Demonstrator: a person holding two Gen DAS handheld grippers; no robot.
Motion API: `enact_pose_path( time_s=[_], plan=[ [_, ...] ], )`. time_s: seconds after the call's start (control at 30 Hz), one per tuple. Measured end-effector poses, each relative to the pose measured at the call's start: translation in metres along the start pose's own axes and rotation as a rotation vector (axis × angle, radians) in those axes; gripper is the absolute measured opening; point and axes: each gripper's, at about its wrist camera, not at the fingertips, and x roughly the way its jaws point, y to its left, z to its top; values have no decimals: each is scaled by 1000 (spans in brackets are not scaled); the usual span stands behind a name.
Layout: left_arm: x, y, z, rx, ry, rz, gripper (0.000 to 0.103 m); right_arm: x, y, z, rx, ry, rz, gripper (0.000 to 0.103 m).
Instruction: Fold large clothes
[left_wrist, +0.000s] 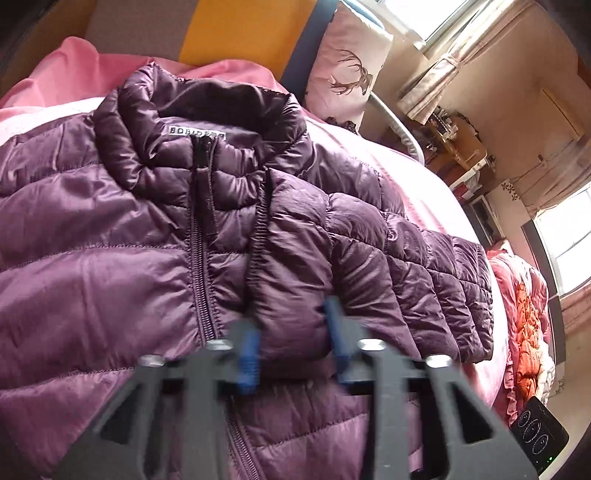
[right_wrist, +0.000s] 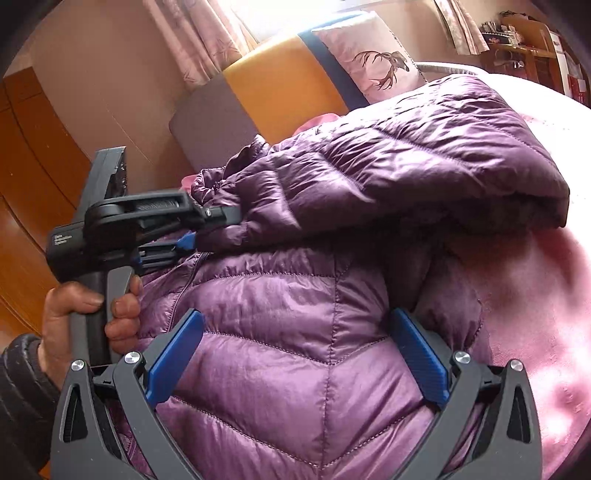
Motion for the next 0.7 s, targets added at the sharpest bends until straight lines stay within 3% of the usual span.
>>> enact_pose_path(
  time_s=[0.1,0.23,0.43,0.7],
  plan=[
    [-27,-1,2,11,-77,-29,7,-6,-6,10,66,5,40,101],
    [-71,16,7,-52,-180,-83,7,-8,-28,26,254,-38,138,101],
    [-134,54,-3,-126,-293,-104,7,-5,-42,39,374,-106,166,101],
    [-142,125,-37,-248,-268,11,7,-10,-61,48,475,-172,174,101]
  ],
)
